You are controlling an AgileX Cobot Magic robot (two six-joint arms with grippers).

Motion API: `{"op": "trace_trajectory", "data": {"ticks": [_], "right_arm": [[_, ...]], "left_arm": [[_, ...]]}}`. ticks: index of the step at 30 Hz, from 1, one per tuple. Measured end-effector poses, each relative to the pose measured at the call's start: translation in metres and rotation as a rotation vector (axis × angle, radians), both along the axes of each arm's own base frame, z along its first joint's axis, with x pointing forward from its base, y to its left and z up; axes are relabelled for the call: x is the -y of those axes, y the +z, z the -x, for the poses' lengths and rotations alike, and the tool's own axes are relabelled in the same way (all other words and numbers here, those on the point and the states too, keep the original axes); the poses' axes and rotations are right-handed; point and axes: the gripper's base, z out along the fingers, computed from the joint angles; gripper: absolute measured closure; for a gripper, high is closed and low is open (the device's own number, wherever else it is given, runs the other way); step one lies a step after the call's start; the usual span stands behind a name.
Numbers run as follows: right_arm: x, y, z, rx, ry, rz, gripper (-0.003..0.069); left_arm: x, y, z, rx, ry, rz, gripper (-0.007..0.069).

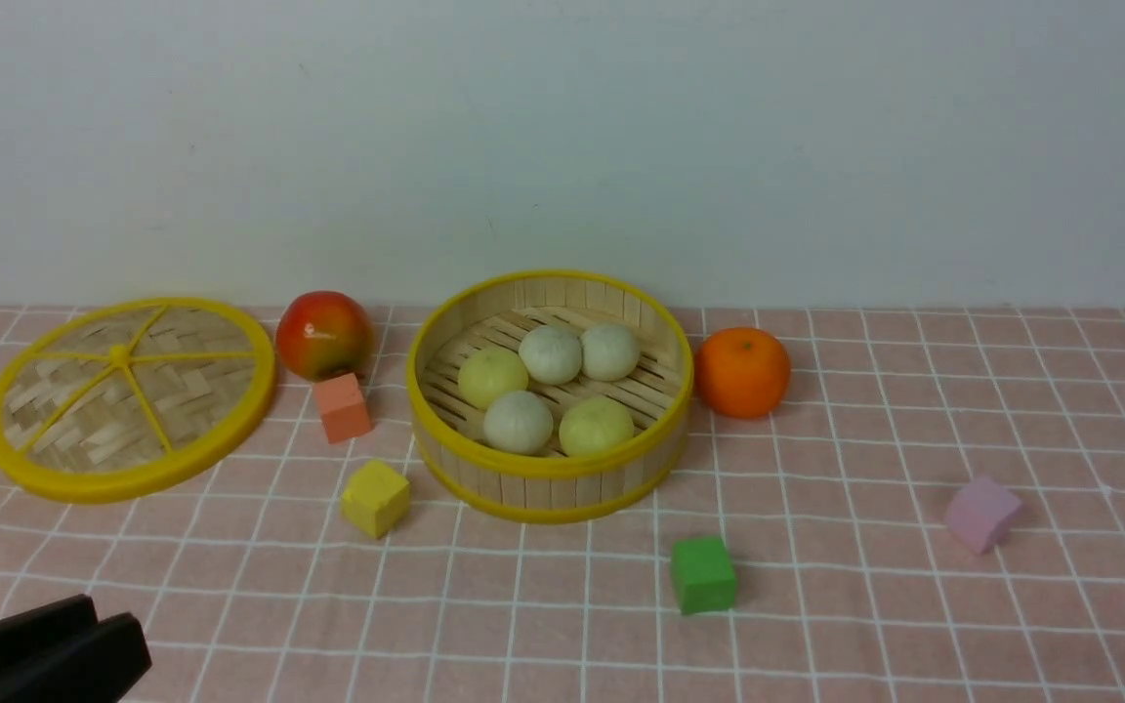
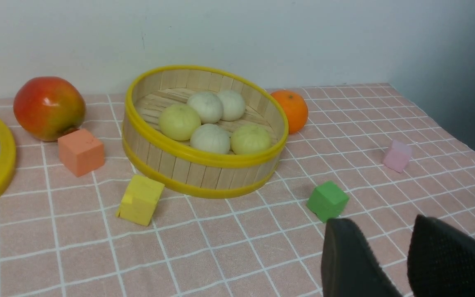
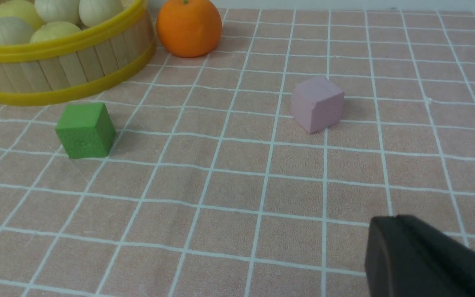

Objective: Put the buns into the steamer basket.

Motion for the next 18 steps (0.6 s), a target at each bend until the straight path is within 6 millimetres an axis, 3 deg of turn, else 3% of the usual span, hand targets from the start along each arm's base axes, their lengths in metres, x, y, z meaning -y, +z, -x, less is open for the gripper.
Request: {"op": "trace_trajectory", "data": {"ticks": [8, 12, 18], "right_arm": [[0.000, 0.000, 0.000, 0.000, 0.000, 0.000, 0.0645], [0.000, 0.000, 0.000, 0.000, 0.000, 0.000, 0.0638], [0.000, 0.000, 0.000, 0.000, 0.000, 0.000, 0.0631]], "left_arm": [[0.000, 0.001, 0.000, 0.019, 0.003, -0.014, 0.0386], [-0.004, 0.006, -0.001, 0.131, 0.025, -0.059, 0.0388], [-0.021, 0.004, 0.009, 0.190, 0.203, 0.000, 0.0400]]}}
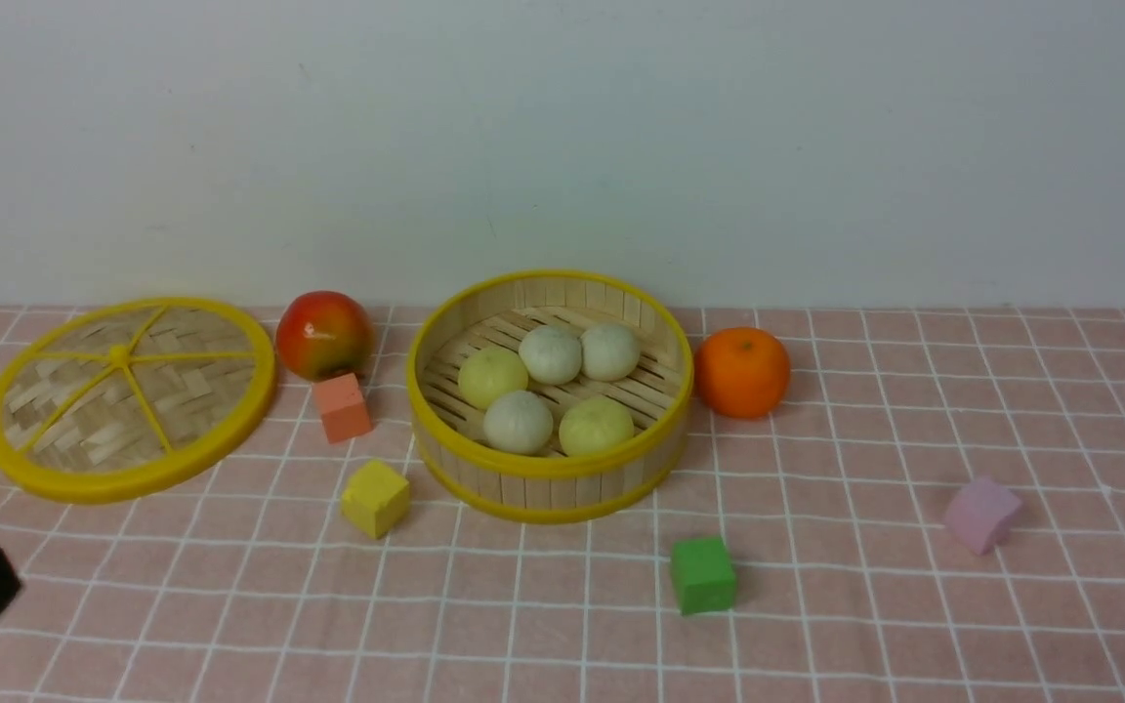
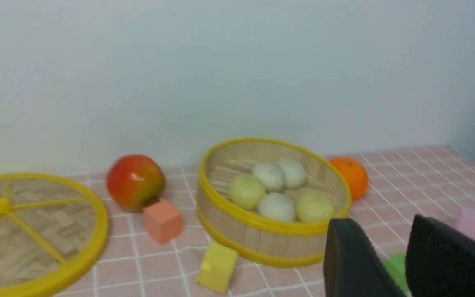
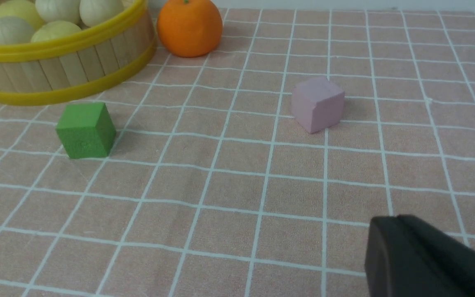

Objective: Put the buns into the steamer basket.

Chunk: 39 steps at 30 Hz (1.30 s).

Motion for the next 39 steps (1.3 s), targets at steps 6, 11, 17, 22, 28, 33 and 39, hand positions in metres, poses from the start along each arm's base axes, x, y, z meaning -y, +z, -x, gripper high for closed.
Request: {"op": "trace_trajectory", "data": {"ticks": [6, 11, 17, 22, 28, 33, 39], "right_arm": [[0.000, 0.000, 0.000, 0.000, 0.000, 0.000, 0.0624], [0.000, 0.000, 0.000, 0.000, 0.000, 0.000, 0.0616], [0.000, 0.000, 0.000, 0.000, 0.000, 0.000, 0.0606], [0.000, 0.000, 0.000, 0.000, 0.000, 0.000, 0.0601], [0.000, 0.000, 0.000, 0.000, 0.000, -0.001, 0.0595], [0.000, 0.000, 0.000, 0.000, 0.000, -0.001, 0.0587], [0.000, 0.000, 0.000, 0.000, 0.000, -0.001, 0.0576]], "left_arm": [[-0.015, -0.031, 0.010, -0.010, 0.240, 0.106, 0.0400], [-0.018, -0.092, 0.001, -0.213, 0.312, 0.099, 0.0502], [-0.018, -0.112, 0.003, -0.352, 0.320, 0.069, 0.0638], [-0.018, -0.112, 0.003, -0.353, 0.320, 0.069, 0.0638], [-0.018, -0.112, 0.003, -0.353, 0.320, 0.069, 0.0638], [-0.018, -0.112, 0.003, -0.353, 0.320, 0.069, 0.0638], [-0.018, -0.112, 0.003, -0.353, 0.320, 0.069, 0.0638]]}}
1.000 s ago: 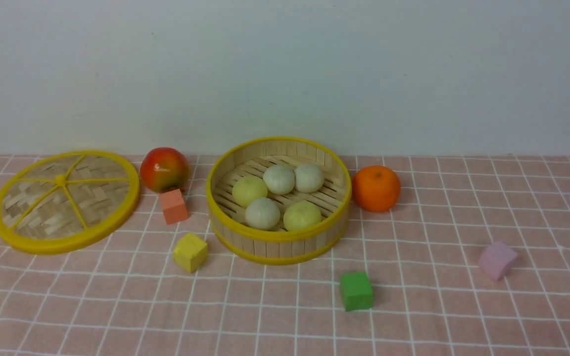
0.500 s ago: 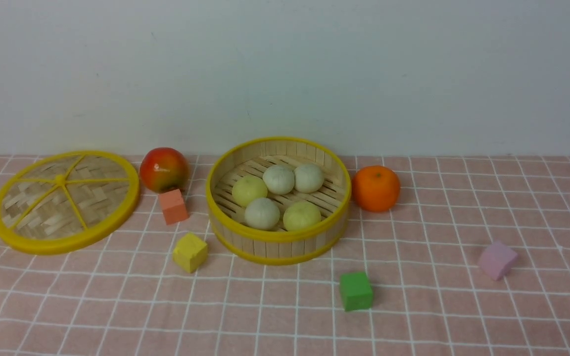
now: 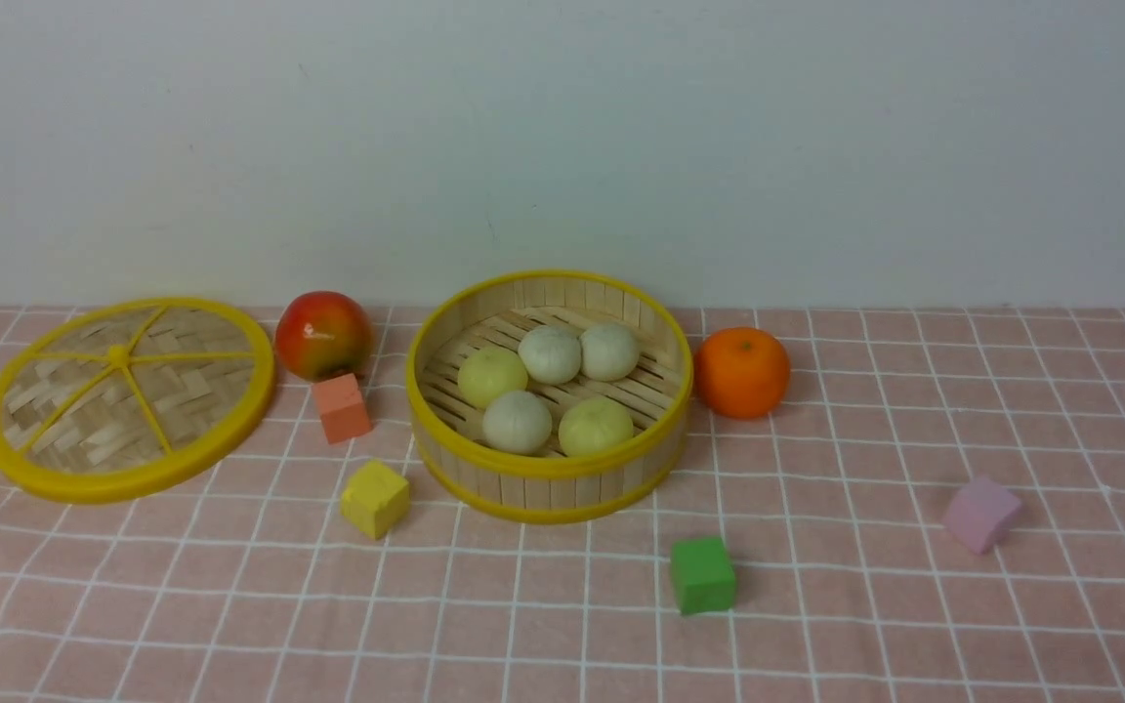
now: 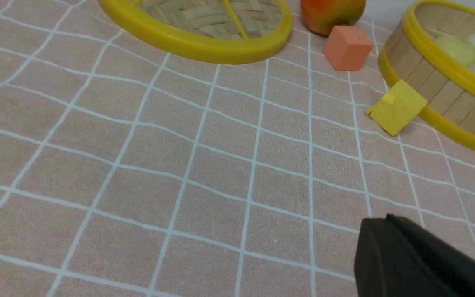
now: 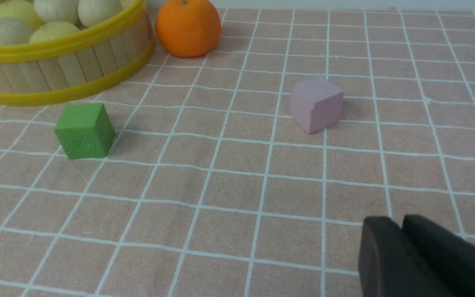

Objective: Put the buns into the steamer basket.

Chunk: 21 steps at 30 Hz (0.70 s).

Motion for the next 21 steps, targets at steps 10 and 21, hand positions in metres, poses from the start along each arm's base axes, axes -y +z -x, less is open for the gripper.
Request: {"op": "trace_trajectory", "data": {"ticks": [10, 21], "right_arm": [[0.0000, 0.0000, 0.0000, 0.000, 0.000, 0.000, 0.0564], [0.0000, 0.0000, 0.0000, 0.000, 0.000, 0.000, 0.0552]], "left_arm": [[0.0000, 0.0000, 0.0000, 0.000, 0.000, 0.000, 0.0638], [0.0000, 0.0000, 0.0000, 0.000, 0.000, 0.000, 0.0636]]}}
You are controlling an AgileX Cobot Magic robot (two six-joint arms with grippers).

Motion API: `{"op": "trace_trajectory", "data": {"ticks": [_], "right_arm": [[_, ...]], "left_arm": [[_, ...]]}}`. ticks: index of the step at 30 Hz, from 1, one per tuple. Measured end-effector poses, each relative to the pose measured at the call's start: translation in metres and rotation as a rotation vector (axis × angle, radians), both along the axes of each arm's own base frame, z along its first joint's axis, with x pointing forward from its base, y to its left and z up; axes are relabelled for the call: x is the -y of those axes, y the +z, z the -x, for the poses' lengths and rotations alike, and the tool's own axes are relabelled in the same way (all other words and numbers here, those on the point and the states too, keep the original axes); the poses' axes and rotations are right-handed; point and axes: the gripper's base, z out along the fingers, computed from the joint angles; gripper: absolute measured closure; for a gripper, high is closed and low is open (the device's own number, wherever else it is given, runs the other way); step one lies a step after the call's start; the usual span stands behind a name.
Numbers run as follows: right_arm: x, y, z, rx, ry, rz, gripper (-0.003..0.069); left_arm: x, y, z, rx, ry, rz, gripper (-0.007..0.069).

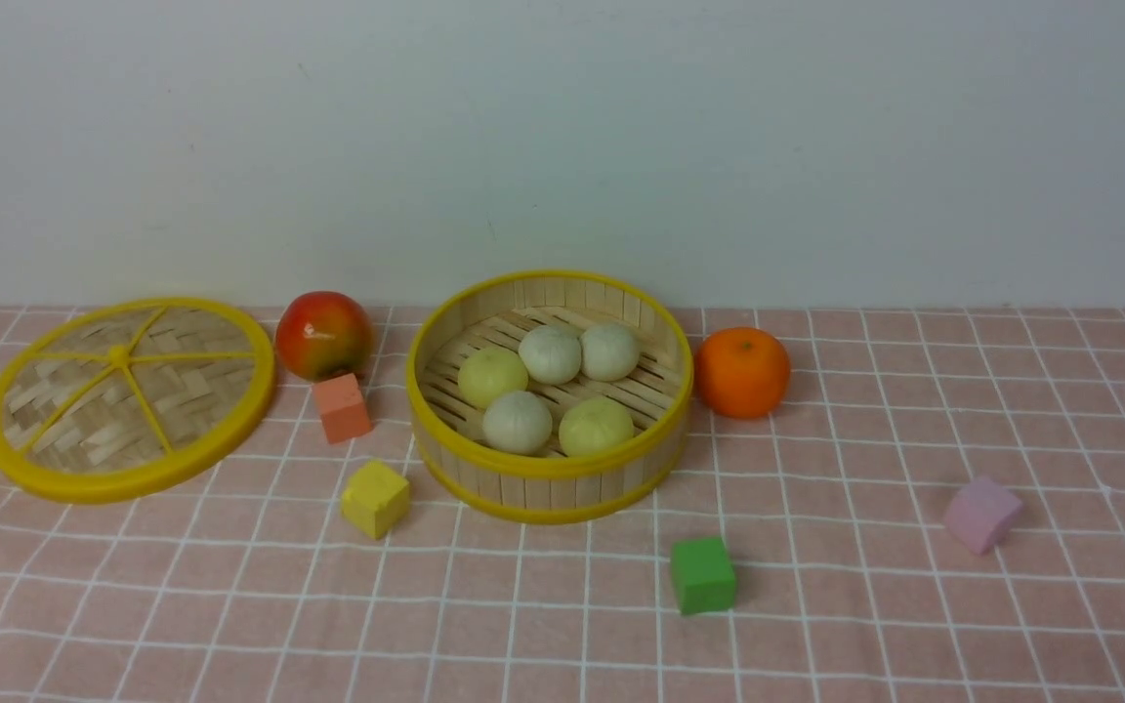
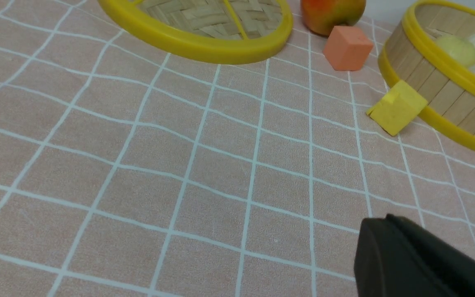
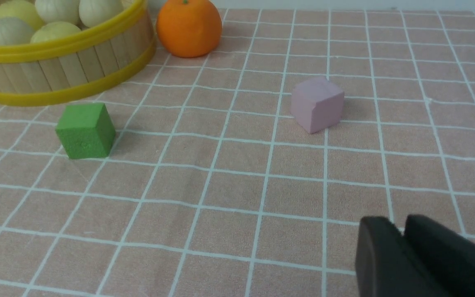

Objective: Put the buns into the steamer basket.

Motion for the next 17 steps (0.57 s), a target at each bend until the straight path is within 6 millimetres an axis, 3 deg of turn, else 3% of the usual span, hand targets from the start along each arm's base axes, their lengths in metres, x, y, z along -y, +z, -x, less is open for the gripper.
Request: {"op": "trace_trajectory", "data": {"ticks": [17], "right_arm": [[-0.0001, 0.0000, 0.0000, 0.000, 0.000, -0.002, 0.0533]], "left_arm": [[0.0000, 0.0000, 0.0000, 0.000, 0.000, 0.000, 0.0627]]}}
